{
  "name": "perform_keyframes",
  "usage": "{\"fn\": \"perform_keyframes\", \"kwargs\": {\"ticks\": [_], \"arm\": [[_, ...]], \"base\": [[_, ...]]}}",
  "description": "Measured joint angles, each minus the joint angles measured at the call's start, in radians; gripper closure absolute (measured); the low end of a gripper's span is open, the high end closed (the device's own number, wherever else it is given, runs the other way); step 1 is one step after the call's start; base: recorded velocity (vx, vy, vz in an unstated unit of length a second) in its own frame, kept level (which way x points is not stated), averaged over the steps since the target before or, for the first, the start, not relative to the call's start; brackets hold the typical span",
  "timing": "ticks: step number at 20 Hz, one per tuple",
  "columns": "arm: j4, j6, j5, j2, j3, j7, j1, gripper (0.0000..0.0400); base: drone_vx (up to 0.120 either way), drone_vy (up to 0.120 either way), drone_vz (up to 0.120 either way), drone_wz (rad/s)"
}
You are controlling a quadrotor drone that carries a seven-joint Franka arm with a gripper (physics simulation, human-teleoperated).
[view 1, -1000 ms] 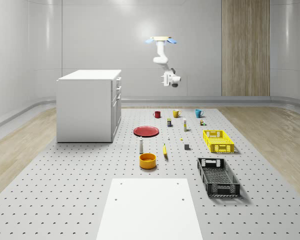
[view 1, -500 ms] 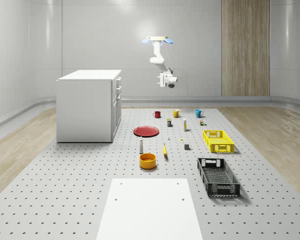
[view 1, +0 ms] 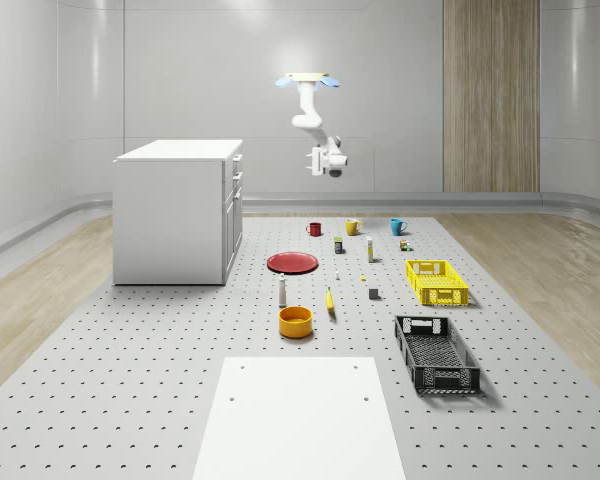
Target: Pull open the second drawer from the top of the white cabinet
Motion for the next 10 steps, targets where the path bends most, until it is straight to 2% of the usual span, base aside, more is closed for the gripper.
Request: {"fn": "perform_keyframes", "kwargs": {"ticks": [3,10], "arm": [[-0.001,0.009,-0.008,-0.010,-0.004,0.007,0.010,0.0100],[-0.004,0.030,-0.025,-0.033,-0.011,0.021,0.032,0.0100]], "base": [[0.120,-0.120,0.000,0.000],[0.120,0.000,0.000,0.000]]}}
